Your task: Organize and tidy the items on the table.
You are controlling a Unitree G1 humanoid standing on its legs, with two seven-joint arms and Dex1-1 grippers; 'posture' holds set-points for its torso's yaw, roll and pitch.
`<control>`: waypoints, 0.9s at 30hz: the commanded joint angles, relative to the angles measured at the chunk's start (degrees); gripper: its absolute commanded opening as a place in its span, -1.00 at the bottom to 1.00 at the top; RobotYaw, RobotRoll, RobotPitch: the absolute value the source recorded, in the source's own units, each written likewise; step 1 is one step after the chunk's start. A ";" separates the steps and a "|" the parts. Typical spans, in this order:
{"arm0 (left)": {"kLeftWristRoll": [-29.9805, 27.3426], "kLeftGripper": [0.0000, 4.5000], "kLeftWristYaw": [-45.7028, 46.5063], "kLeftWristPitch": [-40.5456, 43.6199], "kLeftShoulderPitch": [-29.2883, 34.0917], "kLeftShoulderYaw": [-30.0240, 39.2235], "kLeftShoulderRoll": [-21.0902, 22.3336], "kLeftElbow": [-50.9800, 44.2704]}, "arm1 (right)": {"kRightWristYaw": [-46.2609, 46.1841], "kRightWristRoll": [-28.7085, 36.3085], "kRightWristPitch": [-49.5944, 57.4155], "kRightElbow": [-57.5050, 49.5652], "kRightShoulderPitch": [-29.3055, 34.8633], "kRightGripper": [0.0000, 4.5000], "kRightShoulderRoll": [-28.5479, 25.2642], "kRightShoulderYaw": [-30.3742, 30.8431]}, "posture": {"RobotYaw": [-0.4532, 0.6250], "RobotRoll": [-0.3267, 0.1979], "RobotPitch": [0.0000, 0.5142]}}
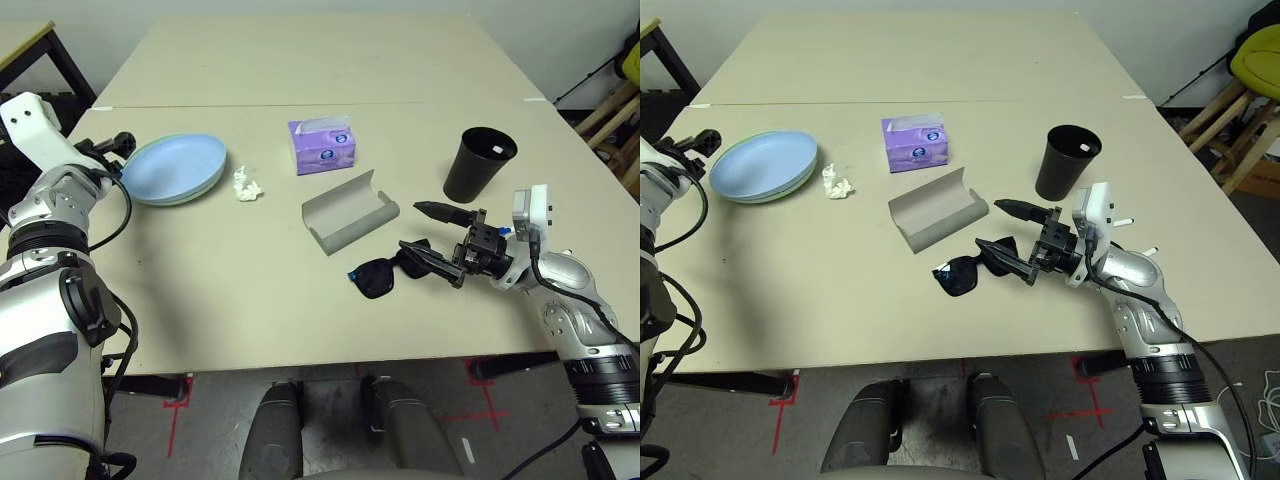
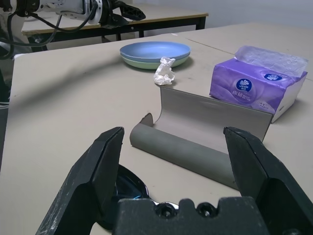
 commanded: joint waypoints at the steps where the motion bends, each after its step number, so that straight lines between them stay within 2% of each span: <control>1: 0.55 0.99 -3.62 -0.25 0.64 -1.47 -0.50 -2.24 | 0.08 -0.25 0.19 -0.46 0.41 1.00 -0.21 0.20 | 0.06 0.25 -0.43; 7: 1.43 0.99 -11.13 -0.05 2.86 -5.23 -1.84 -7.60 | -0.05 -0.18 0.32 -0.63 0.22 1.00 -0.16 0.22 | 0.06 0.25 -0.43; 12: 1.95 0.99 -21.81 -1.76 6.93 -9.64 -3.95 -14.42 | -0.09 -0.25 0.50 -0.68 0.01 1.00 -0.24 0.39 | 0.07 0.25 -0.43; 20: 3.98 0.99 -32.56 -5.30 12.80 -15.10 -5.06 -16.40 | -0.10 -0.31 0.45 -1.04 0.31 1.00 -0.41 0.39 | 0.04 0.25 -0.44; 27: 3.72 0.99 -37.36 -8.48 13.71 -16.09 -5.63 -17.16 | 0.05 -0.24 0.16 -1.24 1.13 1.00 -0.75 0.03 | 0.03 0.25 -0.45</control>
